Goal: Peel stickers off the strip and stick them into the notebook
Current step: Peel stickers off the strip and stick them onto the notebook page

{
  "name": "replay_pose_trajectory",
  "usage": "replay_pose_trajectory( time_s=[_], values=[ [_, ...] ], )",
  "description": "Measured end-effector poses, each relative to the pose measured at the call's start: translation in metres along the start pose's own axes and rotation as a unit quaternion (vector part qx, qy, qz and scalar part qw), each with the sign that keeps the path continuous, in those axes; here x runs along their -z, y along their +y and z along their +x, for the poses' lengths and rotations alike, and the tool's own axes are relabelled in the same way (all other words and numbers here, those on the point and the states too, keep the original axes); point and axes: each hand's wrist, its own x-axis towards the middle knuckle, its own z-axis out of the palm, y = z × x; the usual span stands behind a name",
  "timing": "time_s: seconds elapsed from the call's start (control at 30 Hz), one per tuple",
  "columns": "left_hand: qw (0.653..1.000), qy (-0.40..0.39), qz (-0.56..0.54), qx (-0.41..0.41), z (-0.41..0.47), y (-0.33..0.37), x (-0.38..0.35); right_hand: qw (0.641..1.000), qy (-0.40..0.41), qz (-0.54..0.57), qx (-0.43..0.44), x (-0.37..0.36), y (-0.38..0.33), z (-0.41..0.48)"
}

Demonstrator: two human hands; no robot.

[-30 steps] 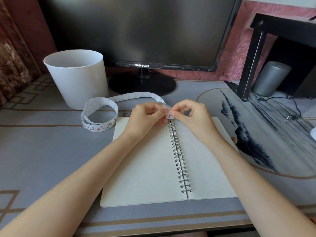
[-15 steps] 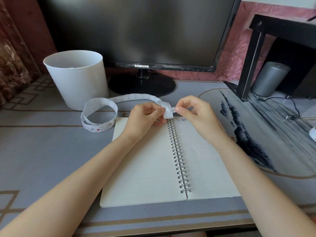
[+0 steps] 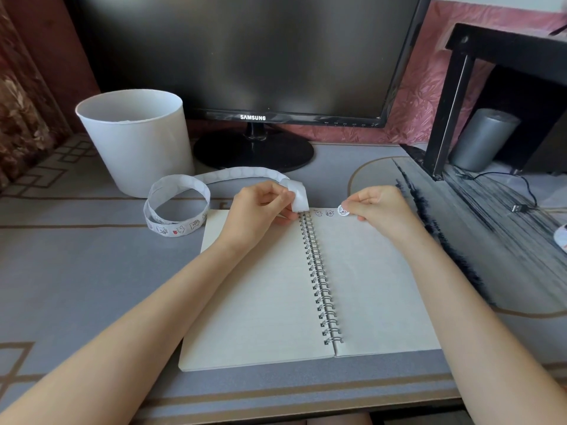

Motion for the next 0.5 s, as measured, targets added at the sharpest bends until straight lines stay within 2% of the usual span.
replay_pose_trajectory(
  time_s=[0.5],
  values=[
    [1.0, 0.003, -0.001, 0.002, 0.0001, -0.0001, -0.0002, 0.999, 0.018, -0.029, 0.015, -0.0036, 0.0044, 0.0029]
  ],
)
